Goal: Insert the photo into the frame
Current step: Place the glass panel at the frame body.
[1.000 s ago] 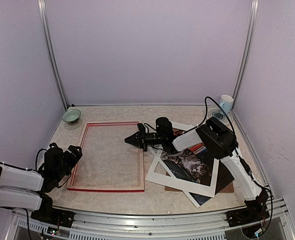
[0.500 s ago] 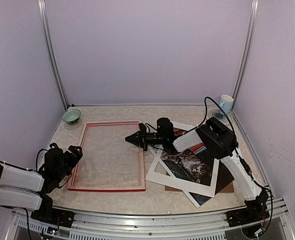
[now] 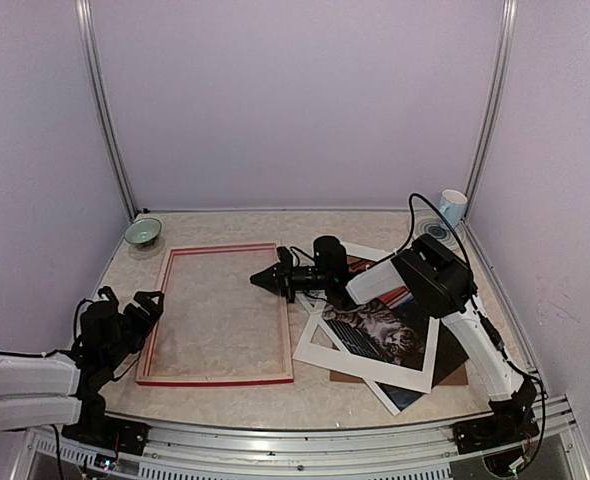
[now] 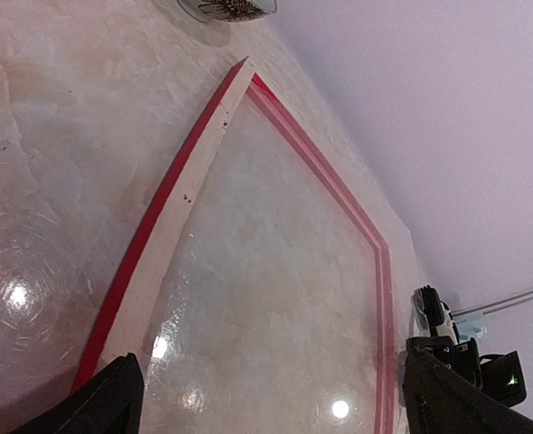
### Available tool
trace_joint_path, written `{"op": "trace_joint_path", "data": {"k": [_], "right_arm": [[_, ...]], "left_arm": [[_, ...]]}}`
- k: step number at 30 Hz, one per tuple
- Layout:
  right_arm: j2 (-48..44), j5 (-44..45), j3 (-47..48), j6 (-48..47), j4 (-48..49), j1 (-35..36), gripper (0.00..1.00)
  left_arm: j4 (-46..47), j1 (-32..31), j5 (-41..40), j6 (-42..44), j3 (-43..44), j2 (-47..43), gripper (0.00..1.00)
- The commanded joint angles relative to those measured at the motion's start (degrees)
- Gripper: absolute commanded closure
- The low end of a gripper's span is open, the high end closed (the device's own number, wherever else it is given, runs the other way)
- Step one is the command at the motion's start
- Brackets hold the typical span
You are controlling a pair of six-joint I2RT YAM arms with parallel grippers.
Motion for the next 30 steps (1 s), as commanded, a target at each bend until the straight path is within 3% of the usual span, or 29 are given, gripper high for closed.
{"op": "trace_joint_path", "data": {"k": [1, 6, 11, 16, 21, 25, 30], "right_arm": [[-2.5, 0.6, -0.1, -3.1, -5.6, 1.0, 0.96], [-1.9, 1.0, -0.2, -3.6, -6.5, 1.2, 0.96], [-0.4, -0.3, -1.0, 2.7, 2.5, 1.0, 0.96], [0.9, -1.4, -0.3, 8.2, 11.3, 0.7, 0.97], [-0.8, -1.4, 0.2, 5.0, 8.7, 0.6, 0.97], [-2.3, -1.0, -0.5, 3.5, 7.0, 0.7, 0.97], [-3.5, 0.0, -1.0, 3.4, 6.9, 1.0, 0.98]], "left_arm": [[0.5, -0.5, 1.9, -0.8, -3.2, -2.2, 0.01], [-0.1, -0.5, 1.7, -1.1, -3.8, -3.4, 0.01], [-3.5, -0.5, -0.3, -1.3, -3.9, -5.8, 0.01], [-10.9, -0.3, -4.8, 0.2, -2.7, -13.9, 0.01], [-17.8, 1.6, -7.6, 1.4, -1.7, -20.4, 0.01], [-19.6, 5.5, -4.7, 1.4, -1.6, -19.2, 0.01], [-12.3, 8.3, 0.9, 1.3, -3.2, -11.6, 0.01]]}}
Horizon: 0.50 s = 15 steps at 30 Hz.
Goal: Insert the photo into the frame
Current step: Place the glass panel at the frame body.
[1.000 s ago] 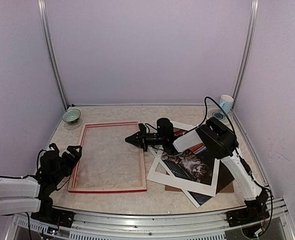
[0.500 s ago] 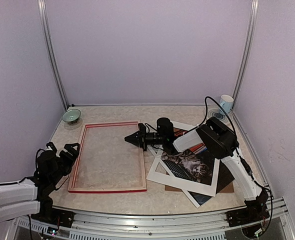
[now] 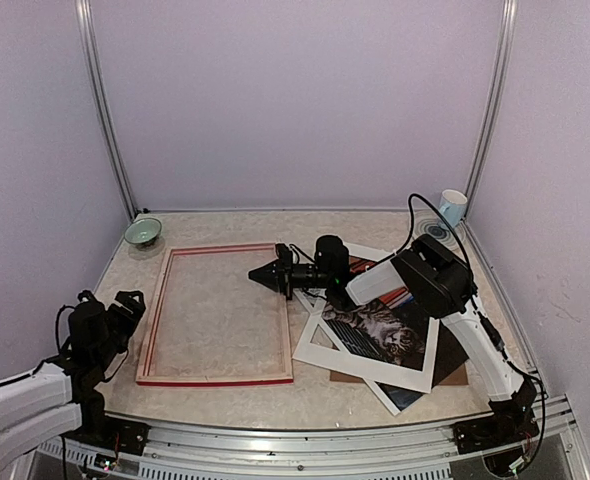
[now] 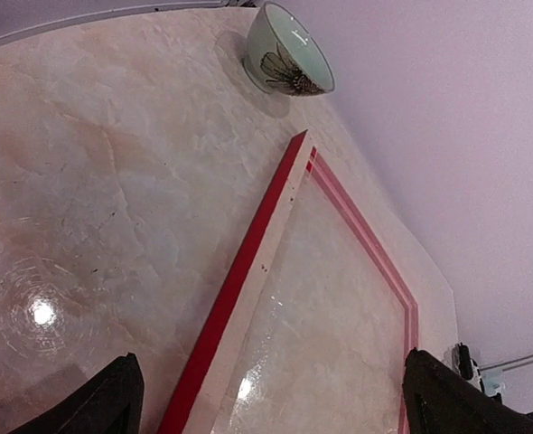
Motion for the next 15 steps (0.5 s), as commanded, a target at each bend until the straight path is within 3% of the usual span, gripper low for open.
{"op": "trace_joint_path", "data": {"k": [1, 7, 15], "right_arm": [[-3.4, 0.5, -0.3, -0.6, 1.1, 0.7, 0.98], [-5.0, 1.5, 1.0, -0.3, 1.7, 0.8, 0.99], [-5.5, 1.8, 1.3, 0.9, 2.8, 0.9, 0.99]], "left_arm": [[5.6, 1.9, 5.3, 0.8, -3.3, 6.1, 0.01], [11.0, 2.3, 7.7, 0.6, -3.6, 12.8, 0.01], [9.3, 2.4, 7.0, 0.9, -5.1, 6.9, 0.01]]}}
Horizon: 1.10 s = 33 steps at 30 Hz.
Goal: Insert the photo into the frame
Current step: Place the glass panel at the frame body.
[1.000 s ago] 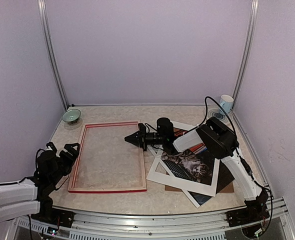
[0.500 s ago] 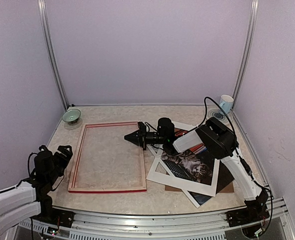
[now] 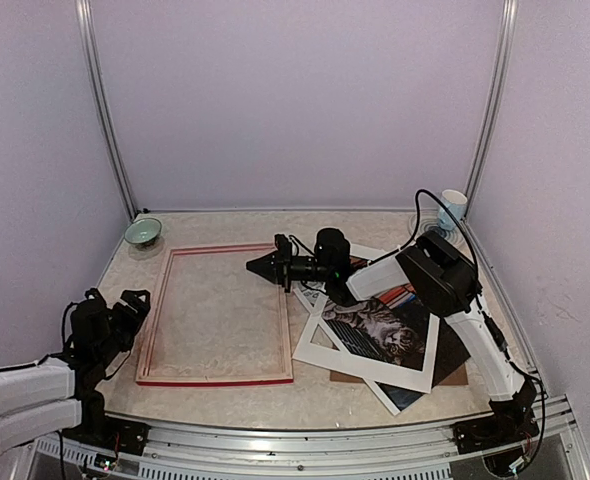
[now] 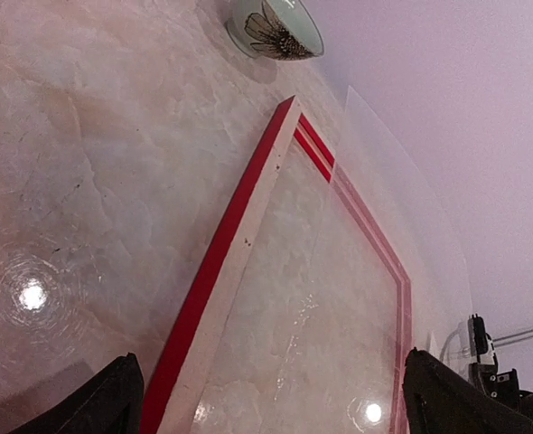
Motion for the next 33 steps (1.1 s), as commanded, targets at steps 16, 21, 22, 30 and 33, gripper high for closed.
{"op": "trace_joint_path", "data": {"k": [16, 21, 22, 30, 33], "right_arm": [[1.2, 1.0, 3.3, -3.4, -3.6, 1.4, 0.99], [0.4, 1.1, 3.8, -1.8, -2.5, 1.4, 0.99], [0.3, 1.1, 3.7, -1.8, -2.6, 1.4, 0.99], [-1.4, 2.7, -0.2, -2.7, -3.7, 1.7, 0.99], [-0.9, 2.9, -0.6, -3.4, -4.5, 1.7, 0.99]], "left_arm": [[2.6, 0.8, 1.1, 0.1, -6.7, -5.5, 0.01], [4.6, 0.7, 1.6, 0.0, -6.8, -2.7, 0.01], [4.8, 0.6, 1.7, 0.0, -6.8, -2.4, 0.01], [5.4, 0.4, 1.4, -0.1, -7.1, -1.8, 0.01], [5.4, 0.3, 1.2, -0.1, -7.1, -1.8, 0.01]]}}
